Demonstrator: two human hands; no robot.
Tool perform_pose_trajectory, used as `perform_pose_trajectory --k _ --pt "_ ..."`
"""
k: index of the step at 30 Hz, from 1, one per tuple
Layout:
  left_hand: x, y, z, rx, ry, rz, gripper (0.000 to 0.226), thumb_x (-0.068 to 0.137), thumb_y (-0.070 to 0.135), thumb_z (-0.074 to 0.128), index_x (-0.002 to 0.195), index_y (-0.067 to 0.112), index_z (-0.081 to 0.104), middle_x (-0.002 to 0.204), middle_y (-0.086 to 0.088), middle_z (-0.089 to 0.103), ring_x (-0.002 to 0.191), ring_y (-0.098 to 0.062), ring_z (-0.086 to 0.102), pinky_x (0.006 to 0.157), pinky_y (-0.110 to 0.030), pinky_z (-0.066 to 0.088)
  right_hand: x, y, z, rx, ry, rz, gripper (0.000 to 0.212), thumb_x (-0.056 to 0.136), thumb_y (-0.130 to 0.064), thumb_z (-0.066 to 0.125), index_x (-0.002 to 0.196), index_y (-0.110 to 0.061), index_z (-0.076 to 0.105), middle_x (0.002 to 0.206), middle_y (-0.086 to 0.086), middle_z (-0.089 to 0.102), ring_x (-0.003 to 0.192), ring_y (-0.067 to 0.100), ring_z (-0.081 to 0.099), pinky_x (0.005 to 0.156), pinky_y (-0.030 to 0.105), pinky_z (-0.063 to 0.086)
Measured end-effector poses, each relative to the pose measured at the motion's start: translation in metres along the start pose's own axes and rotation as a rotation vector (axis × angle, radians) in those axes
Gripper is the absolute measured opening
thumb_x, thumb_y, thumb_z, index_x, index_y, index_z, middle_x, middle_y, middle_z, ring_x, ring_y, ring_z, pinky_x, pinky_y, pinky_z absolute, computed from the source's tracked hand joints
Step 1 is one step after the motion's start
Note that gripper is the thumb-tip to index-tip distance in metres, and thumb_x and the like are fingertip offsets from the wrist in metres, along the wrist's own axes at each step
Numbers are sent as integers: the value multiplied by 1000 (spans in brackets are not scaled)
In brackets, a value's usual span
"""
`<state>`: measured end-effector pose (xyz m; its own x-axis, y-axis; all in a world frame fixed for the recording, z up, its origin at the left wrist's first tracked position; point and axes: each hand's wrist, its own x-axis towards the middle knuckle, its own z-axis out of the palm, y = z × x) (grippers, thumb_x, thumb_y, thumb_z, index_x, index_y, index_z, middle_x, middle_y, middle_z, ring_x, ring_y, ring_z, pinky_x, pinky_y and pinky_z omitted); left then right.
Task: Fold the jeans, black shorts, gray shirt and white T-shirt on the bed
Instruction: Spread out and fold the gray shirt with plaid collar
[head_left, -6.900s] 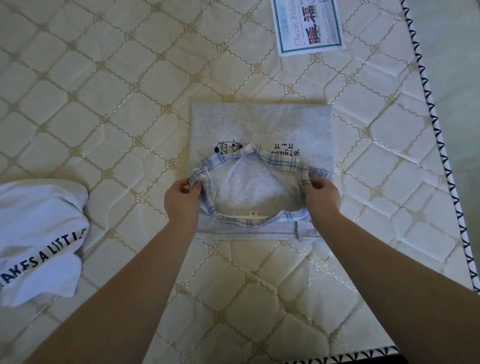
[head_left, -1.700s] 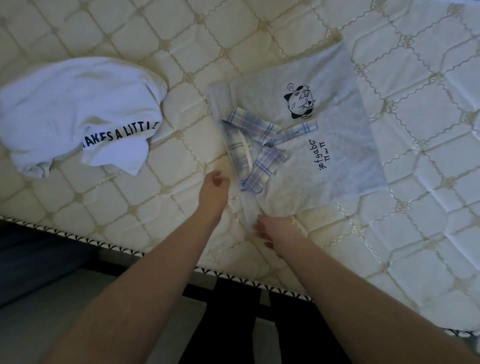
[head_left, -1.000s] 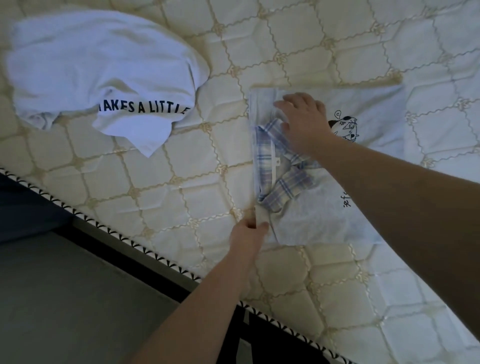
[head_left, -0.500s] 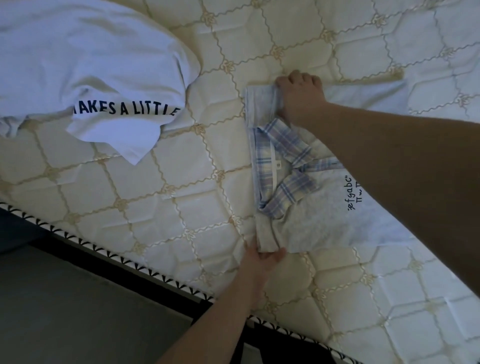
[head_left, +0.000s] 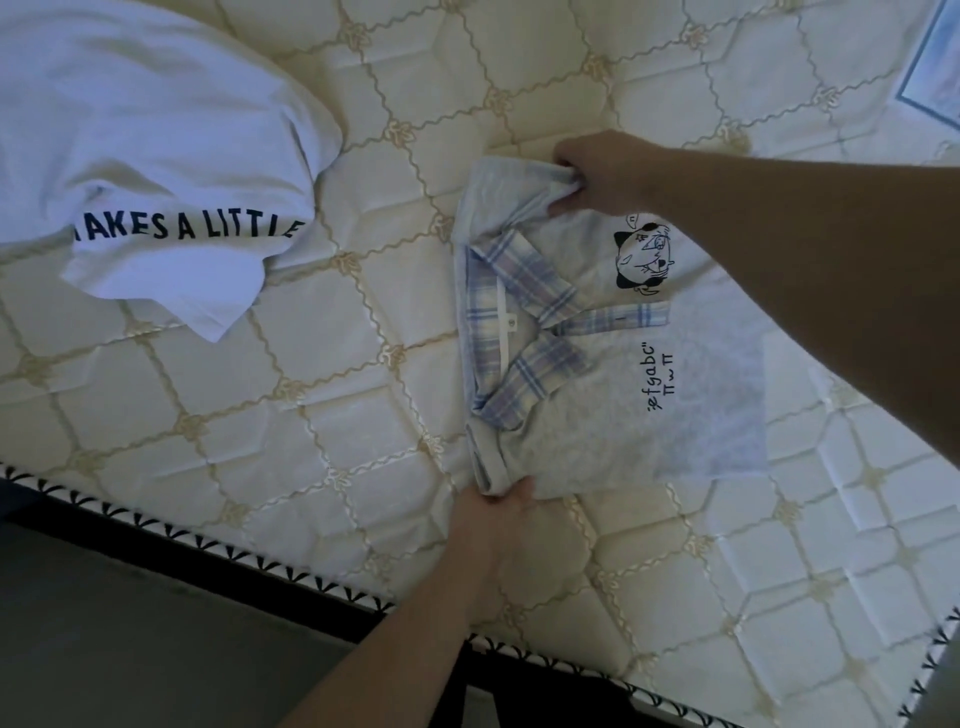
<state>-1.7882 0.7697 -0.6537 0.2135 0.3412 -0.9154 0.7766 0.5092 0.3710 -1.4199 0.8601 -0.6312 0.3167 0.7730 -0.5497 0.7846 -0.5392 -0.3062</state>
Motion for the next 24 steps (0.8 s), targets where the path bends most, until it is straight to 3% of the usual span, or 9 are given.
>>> perform_pose_trajectory --k 3,5,8,10,13,15,18,22,24 --pt "6 9 -25 -13 6 67 37 87 40 70 118 22 67 98 11 70 93 -13 66 86 -31 54 -20 23 -5 119 73 35 35 87 -37 70 97 -15 46 92 8 53 82 24 49 69 31 33" --pt "13 23 -44 -173 -1 110 32 92 35 65 121 21 65 109 0 72 103 -23 68 95 -45 53 -35 40 -10 202 151 98 37 86 -39 70 101 -14 48 92 8 53 81 24 48 65 31 31" --pt "29 54 -62 -385 3 195 20 98 27 55 116 28 64 112 -1 73 106 -25 68 92 -43 53 -57 62 -15 329 224 174 40 85 -43 71 104 -11 57 92 6 57 79 22 51 65 29 35" --pt "41 83 -64 -482 -26 241 26 101 26 50 123 35 59 119 3 70 108 -20 68 89 -41 56 -72 73 -12 504 257 237 41 85 -42 72 103 -7 65 81 7 60 61 13 51 53 22 38" --pt "50 126 -55 -570 -72 272 26 99 34 52 124 42 56 125 5 66 108 -18 67 82 -43 58 -92 78 -6 773 336 350 34 86 -37 72 96 -4 69 62 2 52 35 1 32 36 17 26" --pt "50 139 -43 -584 -102 245 36 93 39 61 128 36 53 127 2 64 111 -21 65 85 -46 57 -105 78 -2 856 377 400 29 88 -39 69 93 -11 70 57 -5 50 42 5 32 45 21 28" --pt "44 145 -20 -464 -10 176 53 88 32 68 136 16 51 129 -7 62 110 -25 64 88 -42 55 -125 76 4 883 402 414 47 91 -45 62 103 1 65 67 5 47 55 13 34 54 26 28" --pt "27 157 -9 -415 48 200 40 95 35 60 126 11 58 116 -4 67 103 -22 65 86 -39 56 -168 66 5 941 484 430 48 90 -47 64 96 1 64 62 0 47 45 3 35 44 17 30" --pt "12 162 -11 -327 -12 272 31 95 36 60 116 13 64 112 -6 70 105 -26 67 92 -44 54 -198 59 9 1086 542 451 41 88 -46 67 94 -6 69 71 5 59 61 8 48 58 22 37"
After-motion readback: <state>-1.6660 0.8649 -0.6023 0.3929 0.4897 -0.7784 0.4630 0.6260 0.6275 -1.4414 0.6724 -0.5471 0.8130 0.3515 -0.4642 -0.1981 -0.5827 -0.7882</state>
